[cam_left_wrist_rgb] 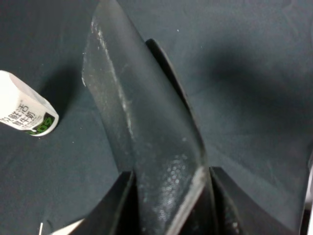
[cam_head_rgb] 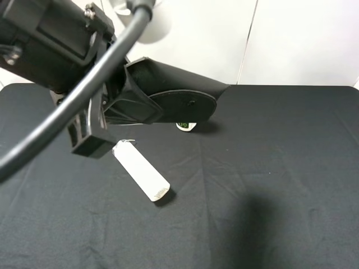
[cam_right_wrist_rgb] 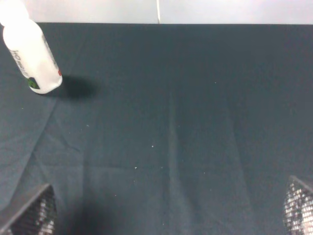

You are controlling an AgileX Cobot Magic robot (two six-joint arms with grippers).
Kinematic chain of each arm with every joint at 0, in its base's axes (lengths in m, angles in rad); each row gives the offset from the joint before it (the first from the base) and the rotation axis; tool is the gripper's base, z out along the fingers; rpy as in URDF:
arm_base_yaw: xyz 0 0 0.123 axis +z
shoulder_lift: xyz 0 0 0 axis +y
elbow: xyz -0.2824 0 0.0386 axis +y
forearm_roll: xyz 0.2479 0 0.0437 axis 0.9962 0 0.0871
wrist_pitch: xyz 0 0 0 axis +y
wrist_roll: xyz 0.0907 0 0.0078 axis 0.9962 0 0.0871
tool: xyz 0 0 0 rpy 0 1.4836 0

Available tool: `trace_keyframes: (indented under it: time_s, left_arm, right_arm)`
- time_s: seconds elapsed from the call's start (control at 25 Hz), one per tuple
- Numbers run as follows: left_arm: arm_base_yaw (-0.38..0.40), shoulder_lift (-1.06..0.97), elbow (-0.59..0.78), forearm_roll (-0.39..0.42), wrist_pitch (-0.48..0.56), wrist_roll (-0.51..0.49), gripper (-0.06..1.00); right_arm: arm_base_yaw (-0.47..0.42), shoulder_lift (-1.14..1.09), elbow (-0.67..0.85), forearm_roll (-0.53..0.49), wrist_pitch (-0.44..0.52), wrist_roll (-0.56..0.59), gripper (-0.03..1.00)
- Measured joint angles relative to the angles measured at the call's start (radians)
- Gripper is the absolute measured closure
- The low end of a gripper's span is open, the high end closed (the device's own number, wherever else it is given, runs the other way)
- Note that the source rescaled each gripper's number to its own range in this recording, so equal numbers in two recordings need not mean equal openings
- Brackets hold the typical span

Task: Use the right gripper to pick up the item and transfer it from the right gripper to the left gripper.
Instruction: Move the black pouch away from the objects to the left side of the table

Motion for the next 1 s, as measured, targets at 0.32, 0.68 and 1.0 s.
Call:
trace_keyframes:
  time_s: [0.32,0.68,1.0]
  left_arm:
    - [0.012,0.004,-0.019,0.212,-0.071,-0.288,0.94]
    - [0.205,0.005,-0.139,0.447,-0.046,-0.524,0.94]
    - [0.486,0.005,-0.056,0.454,-0.056,-0.533,0.94]
  right_arm:
    - [0.0,0.0,0.0,0.0,-0.001,0.0,-0.03]
    - [0.0,0.0,0.0,0.001,-0.001,0.0,-0.03]
    - [0.0,0.0,0.0,0.002,-0.001,0.0,-0.03]
